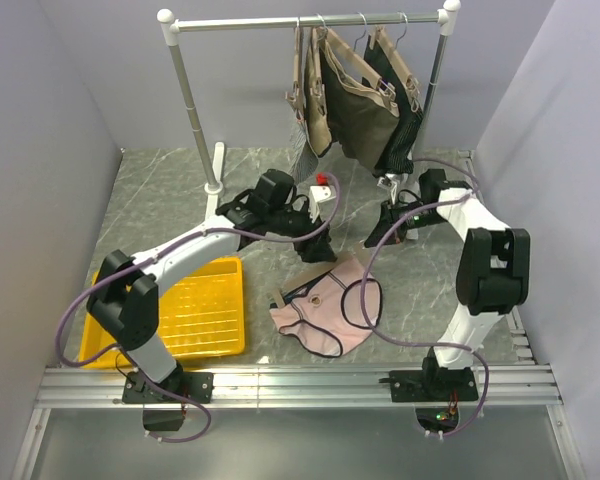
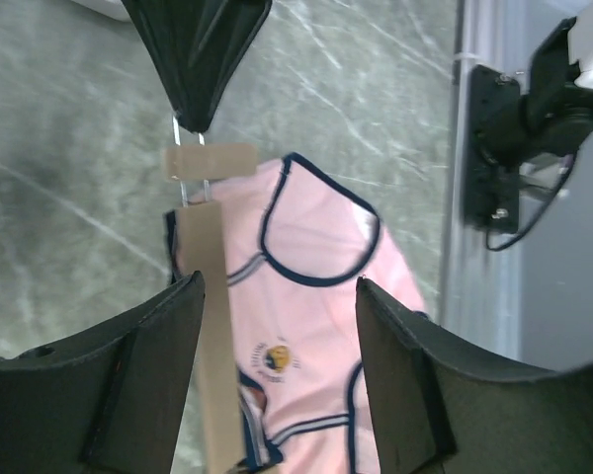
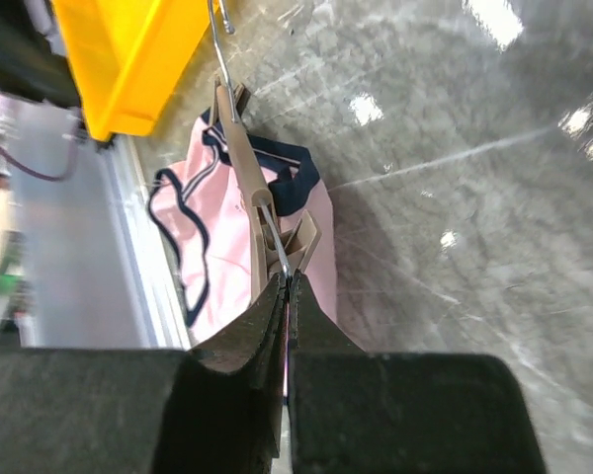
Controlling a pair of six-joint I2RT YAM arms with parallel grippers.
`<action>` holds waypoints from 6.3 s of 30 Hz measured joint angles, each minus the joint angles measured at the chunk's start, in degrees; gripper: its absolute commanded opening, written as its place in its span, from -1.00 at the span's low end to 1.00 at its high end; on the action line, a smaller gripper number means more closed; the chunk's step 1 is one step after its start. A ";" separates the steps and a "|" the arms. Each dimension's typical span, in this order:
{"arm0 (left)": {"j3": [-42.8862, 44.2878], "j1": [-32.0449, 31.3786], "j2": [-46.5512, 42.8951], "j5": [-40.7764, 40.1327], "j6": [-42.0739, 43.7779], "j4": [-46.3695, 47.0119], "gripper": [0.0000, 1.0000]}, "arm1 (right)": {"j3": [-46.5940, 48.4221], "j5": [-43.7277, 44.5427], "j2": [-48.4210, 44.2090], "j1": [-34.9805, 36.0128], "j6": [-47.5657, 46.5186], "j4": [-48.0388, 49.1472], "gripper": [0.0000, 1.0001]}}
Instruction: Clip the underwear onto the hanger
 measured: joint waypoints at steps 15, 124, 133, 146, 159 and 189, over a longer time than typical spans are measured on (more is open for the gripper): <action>6.71 1.22 10.12 7.19 -4.96 0.33 0.31 | -3.78 4.02 -9.07 5.09 -7.43 1.73 -1.00; 15.58 -1.20 20.94 13.99 4.61 -0.92 -0.07 | -16.81 16.06 -30.23 10.69 -14.64 12.46 -1.00; 17.42 -1.25 22.53 14.60 4.66 -1.42 -0.11 | -16.81 16.65 -30.25 10.21 -14.12 12.37 -1.00; 17.84 -1.25 22.75 15.37 4.22 -1.97 -0.99 | -16.81 17.16 -30.25 10.16 -14.27 12.31 -0.75; 17.84 -2.19 25.27 15.89 2.27 -1.90 -0.99 | -17.99 13.29 -28.61 4.68 -7.52 14.69 0.22; 18.18 6.01 26.62 19.26 -6.16 2.97 -0.99 | -25.53 21.40 -10.95 7.76 42.05 47.95 0.05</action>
